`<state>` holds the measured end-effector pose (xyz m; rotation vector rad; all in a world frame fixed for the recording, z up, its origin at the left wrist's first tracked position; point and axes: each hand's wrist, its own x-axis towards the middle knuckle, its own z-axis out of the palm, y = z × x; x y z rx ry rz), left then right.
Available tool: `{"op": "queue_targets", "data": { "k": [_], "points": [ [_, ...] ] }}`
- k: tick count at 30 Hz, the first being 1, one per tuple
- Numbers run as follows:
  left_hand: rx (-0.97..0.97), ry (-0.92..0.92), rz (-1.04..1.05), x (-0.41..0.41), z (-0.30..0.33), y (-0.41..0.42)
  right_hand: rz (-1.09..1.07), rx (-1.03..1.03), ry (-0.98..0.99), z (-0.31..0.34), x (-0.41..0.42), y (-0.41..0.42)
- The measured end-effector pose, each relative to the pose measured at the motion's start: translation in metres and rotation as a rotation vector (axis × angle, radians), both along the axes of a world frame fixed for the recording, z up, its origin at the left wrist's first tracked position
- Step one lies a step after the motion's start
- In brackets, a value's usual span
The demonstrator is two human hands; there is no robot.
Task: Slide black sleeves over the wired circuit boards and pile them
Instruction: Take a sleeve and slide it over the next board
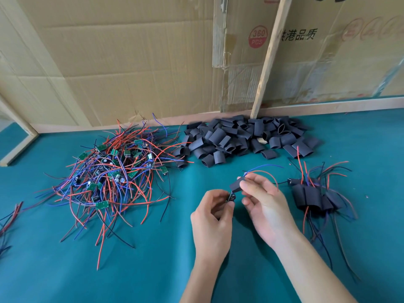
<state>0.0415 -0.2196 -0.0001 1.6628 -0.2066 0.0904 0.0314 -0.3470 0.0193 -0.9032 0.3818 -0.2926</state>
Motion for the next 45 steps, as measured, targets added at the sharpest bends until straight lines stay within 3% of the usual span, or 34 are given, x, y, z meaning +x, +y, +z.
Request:
{"op": "queue_targets", "data": {
  "k": [5,12,16,22,29,37,45],
  "points": [
    [-0.002,-0.013,-0.015,-0.001,0.0,0.0,0.063,0.075,-0.008,0.001,0.0,0.01],
    [-0.037,0.0,-0.032,0.001,-0.005,0.001,-0.043,-0.085,0.045,-0.002,0.0,0.005],
    [-0.055,0.013,-0.045,0.0,-0.005,-0.001,-0.072,-0.287,0.071,-0.003,-0.001,-0.006],
    [-0.057,0.045,-0.063,0.001,-0.007,-0.002,-0.071,-0.335,0.089,-0.005,-0.001,-0.007],
    [-0.072,0.074,-0.052,0.001,-0.005,-0.001,-0.022,-0.218,0.113,-0.002,-0.001,-0.009],
    [-0.057,0.056,-0.065,0.0,-0.004,-0.001,-0.103,-0.43,0.125,-0.002,-0.002,-0.009],
    [-0.052,0.037,0.01,0.001,-0.006,-0.001,0.07,-0.387,0.139,0.004,-0.005,0.003]
  ]
}}
